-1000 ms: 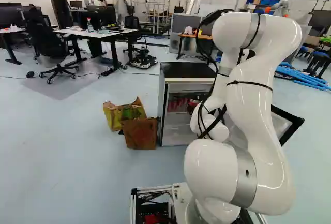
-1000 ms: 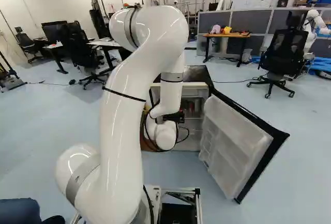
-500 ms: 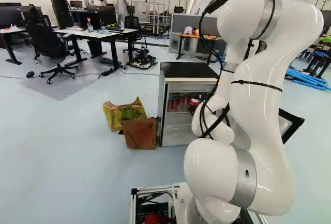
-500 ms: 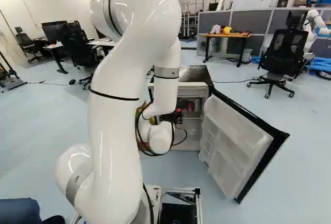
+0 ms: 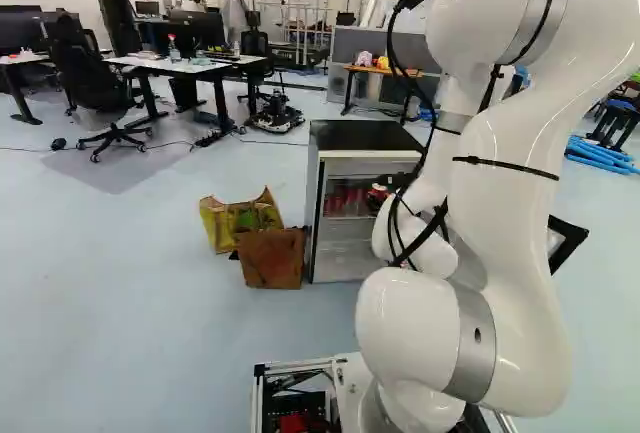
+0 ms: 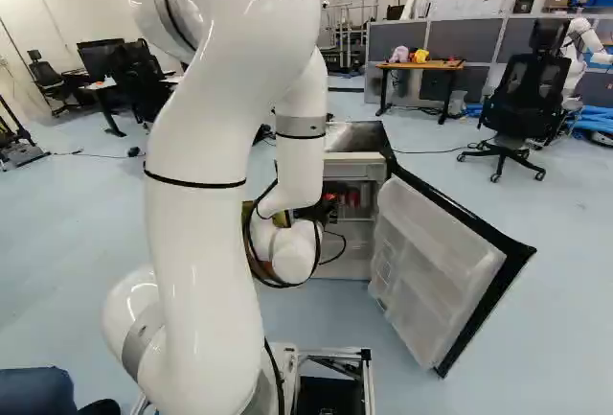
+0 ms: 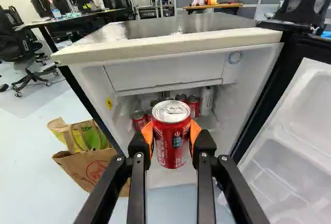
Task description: Grab a drink from the fridge
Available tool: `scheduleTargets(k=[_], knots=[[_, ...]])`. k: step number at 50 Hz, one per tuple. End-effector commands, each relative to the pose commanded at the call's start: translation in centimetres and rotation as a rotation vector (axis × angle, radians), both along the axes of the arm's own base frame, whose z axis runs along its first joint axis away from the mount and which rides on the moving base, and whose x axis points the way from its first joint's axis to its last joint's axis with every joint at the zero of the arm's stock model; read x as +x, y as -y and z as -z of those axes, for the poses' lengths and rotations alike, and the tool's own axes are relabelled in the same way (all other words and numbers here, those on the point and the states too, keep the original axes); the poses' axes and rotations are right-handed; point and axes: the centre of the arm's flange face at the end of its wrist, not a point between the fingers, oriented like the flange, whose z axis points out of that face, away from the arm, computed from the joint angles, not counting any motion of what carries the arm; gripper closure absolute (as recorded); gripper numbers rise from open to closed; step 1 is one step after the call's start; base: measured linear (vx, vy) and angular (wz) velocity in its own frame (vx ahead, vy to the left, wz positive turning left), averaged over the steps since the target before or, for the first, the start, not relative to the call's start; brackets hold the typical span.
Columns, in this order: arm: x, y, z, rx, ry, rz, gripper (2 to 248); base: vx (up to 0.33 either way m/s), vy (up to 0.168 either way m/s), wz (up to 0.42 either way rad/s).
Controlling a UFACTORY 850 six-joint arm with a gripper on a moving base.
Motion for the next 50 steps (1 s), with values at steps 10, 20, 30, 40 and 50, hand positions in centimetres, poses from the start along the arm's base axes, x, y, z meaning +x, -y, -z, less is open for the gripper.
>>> scheduleTargets(k=[10, 20, 30, 40, 50], knots=[[-0.1, -0.1, -1.0, -0.011, 0.022, 0.0, 158, 0.0, 0.0, 0.0], [-0.3, -0.1, -2.0, -0.021, 0.037, -0.001, 158, 0.0, 0.0, 0.0], [-0.4, -0.2, -2.7, -0.029, 0.036, -0.002, 158, 0.0, 0.0, 0.0], [-0.6, -0.3, -3.4, -0.038, 0.027, -0.004, 158, 0.0, 0.0, 0.0], [-0.5, -0.3, -4.1, -0.046, 0.018, -0.008, 158, 0.0, 0.0, 0.0]])
